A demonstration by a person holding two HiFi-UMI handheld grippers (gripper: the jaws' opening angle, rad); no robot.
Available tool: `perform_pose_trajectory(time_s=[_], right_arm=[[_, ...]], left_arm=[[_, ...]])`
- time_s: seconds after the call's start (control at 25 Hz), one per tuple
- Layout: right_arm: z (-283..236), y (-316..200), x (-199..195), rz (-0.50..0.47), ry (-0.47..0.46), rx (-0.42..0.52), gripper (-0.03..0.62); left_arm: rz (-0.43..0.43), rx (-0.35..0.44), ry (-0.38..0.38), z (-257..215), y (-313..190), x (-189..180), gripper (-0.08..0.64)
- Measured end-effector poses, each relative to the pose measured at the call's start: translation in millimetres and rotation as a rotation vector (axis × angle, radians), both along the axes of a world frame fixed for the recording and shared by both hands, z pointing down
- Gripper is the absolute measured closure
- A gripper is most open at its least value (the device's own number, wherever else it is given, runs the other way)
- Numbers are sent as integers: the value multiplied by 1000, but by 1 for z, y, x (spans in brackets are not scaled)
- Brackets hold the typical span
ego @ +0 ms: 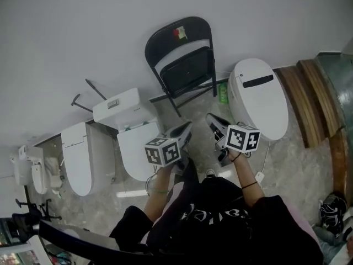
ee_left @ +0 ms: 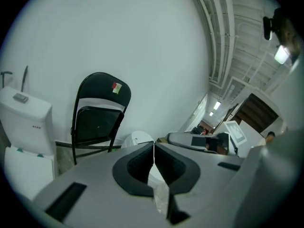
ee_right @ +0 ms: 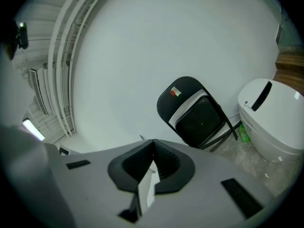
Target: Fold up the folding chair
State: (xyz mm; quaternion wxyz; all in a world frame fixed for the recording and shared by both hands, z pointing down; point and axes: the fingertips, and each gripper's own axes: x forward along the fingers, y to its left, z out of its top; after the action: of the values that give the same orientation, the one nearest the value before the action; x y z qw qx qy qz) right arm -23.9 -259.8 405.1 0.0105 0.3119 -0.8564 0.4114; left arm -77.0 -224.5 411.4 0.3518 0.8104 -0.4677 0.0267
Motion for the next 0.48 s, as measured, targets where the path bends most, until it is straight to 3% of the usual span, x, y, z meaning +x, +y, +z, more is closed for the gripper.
perform_pose_trajectory(time_s=[0.2,0.48], right_arm=[[17,46,16,-40,-24,-51,578],[21,85,0,-78,-28,-70,578]], left_arm=[[-37,-54,-6,14,59,21,552],[-74,-53,-2,11,101,11,552]])
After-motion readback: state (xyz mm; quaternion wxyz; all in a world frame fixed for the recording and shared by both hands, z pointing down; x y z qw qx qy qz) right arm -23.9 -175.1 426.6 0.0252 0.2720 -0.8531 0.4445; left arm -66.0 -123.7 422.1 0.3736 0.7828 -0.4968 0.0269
